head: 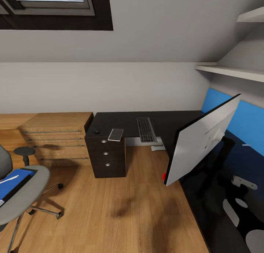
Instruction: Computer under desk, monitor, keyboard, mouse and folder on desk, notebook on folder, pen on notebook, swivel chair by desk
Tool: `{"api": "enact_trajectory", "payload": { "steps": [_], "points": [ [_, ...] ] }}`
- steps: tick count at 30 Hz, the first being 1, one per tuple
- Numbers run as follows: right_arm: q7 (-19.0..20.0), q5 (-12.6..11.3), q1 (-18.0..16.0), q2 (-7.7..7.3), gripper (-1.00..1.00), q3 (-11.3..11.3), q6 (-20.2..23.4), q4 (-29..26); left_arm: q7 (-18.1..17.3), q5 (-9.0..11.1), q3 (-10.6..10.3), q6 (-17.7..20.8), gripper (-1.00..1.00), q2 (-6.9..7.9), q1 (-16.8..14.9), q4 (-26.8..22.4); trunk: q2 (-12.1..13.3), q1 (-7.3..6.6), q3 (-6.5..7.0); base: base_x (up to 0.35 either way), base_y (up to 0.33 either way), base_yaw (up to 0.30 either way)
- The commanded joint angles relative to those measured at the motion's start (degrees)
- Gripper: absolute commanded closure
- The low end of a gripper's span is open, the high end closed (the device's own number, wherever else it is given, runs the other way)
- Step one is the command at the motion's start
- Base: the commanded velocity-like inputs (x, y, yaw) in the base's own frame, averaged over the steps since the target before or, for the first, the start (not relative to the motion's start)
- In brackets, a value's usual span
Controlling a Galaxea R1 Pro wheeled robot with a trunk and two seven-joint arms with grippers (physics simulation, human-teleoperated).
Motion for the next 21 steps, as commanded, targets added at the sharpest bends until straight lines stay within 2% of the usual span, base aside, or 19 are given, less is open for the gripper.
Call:
{"api": "enact_trajectory", "payload": {
  "steps": [1, 8, 11, 17, 21],
  "points": [
    [0.2, -0.6, -0.6, -0.18, -1.00, 0.1, 0.0, 0.4, -0.3, 0.2, 0.3, -0.1, -1.00, -0.03, 0.0, 0.0, 0.0, 0.00, -0.06, 0.000, 0.000, 0.000],
    [1.8, 0.7, -3.2, -0.64, -1.00, 0.1, 0.8, 3.2, -0.3, 0.2, 0.3, -0.1, -1.00, -0.02, 0.0, 0.0, 0.0, 0.00, -0.06, 0.000, 0.000, 0.000],
    [4.4, 2.1, -3.9, -0.64, -1.00, 0.2, 0.9, 4.4, -0.3, 0.2, 0.3, -0.2, -1.00, -0.06, 0.0, 0.0, 0.0, 0.00, -0.06, 0.000, 0.000, 0.000],
    [8.3, 3.2, -4.3, -0.68, -1.00, 0.1, 0.8, 7.2, -0.2, 0.2, 0.3, -0.2, -1.00, -0.06, 0.0, 0.0, 0.0, 0.00, -0.06, 0.000, 0.000, 0.000],
    [9.2, 3.2, -4.3, -0.72, -1.00, 0.1, 0.6, 8.2, -0.2, 0.3, 0.3, -0.1, -1.00, -0.01, 0.0, 0.0, 0.0, 0.00, -0.06, 0.000, 0.000, 0.000]
  ]
}}
